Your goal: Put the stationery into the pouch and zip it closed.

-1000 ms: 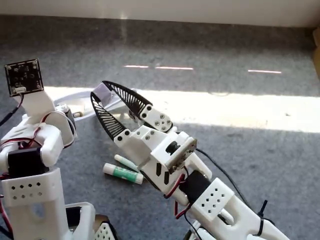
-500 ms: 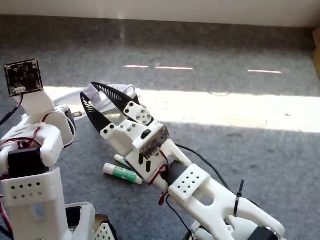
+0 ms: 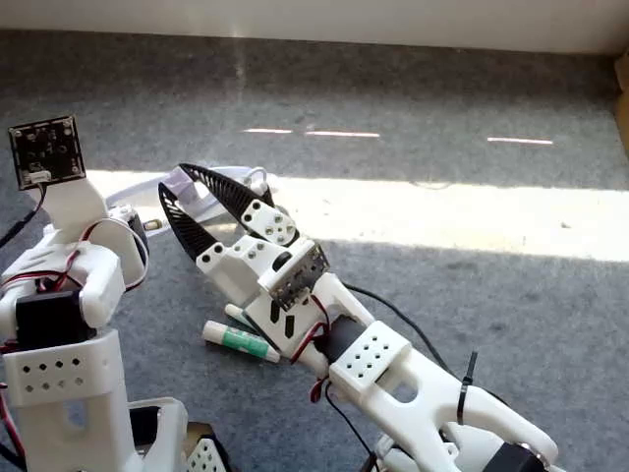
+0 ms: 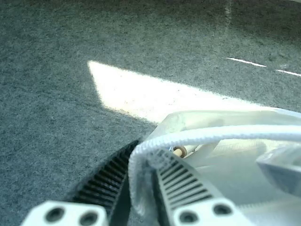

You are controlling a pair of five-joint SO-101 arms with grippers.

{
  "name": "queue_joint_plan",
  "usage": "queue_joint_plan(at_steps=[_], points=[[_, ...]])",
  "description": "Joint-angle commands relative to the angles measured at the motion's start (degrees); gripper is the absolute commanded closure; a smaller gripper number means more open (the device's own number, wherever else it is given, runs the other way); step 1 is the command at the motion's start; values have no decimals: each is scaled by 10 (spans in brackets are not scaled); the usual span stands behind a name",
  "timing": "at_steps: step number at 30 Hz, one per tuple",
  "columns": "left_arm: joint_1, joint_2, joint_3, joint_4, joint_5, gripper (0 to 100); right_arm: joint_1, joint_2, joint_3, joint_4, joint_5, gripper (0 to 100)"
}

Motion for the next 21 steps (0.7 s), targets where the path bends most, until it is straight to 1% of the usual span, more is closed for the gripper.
queue_joint_plan(at_steps=[1,6,10,14,21], points=[[-9,7,7,-3,2,993,7,-3,-3,-9,6,866],[-9,7,15,-6,1,993,7,-4,-7,40,5,861],[-9,7,15,-6,1,993,7,-7,-7,44,5,861],[-9,7,15,-6,1,993,7,-65,-3,61,5,861],[-9,7,15,-6,1,993,7,-220,-28,281,3,861]])
